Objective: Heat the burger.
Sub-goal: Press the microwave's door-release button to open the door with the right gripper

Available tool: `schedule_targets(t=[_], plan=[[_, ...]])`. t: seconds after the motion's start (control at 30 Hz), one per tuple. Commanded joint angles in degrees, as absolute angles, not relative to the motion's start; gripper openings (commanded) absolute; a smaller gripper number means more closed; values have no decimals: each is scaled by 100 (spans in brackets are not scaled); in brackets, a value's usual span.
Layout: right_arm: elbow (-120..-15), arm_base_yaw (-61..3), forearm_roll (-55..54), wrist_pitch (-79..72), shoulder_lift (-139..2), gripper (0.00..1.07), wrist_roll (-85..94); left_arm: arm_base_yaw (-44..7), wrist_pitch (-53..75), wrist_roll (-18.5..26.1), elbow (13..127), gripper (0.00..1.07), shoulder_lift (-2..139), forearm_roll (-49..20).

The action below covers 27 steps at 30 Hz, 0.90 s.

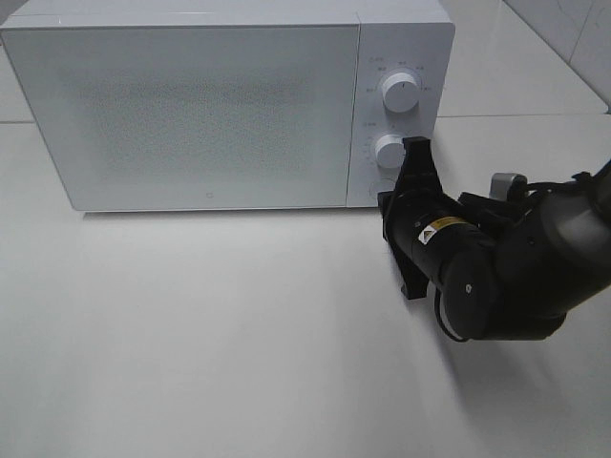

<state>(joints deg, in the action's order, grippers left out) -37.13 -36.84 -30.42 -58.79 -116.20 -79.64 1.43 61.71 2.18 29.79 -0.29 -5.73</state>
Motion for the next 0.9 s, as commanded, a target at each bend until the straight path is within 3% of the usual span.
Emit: schedule_targets(t=[0.03,0.9], plan=[[-3994,-3547,-2802,-5781,-11849,0,-7998,132,6131,206,2974,100,-115,-579],[-4481,-3329,-2819,-5861,-12227,0,-7752,132,6131,206,2974,100,-115,-579]])
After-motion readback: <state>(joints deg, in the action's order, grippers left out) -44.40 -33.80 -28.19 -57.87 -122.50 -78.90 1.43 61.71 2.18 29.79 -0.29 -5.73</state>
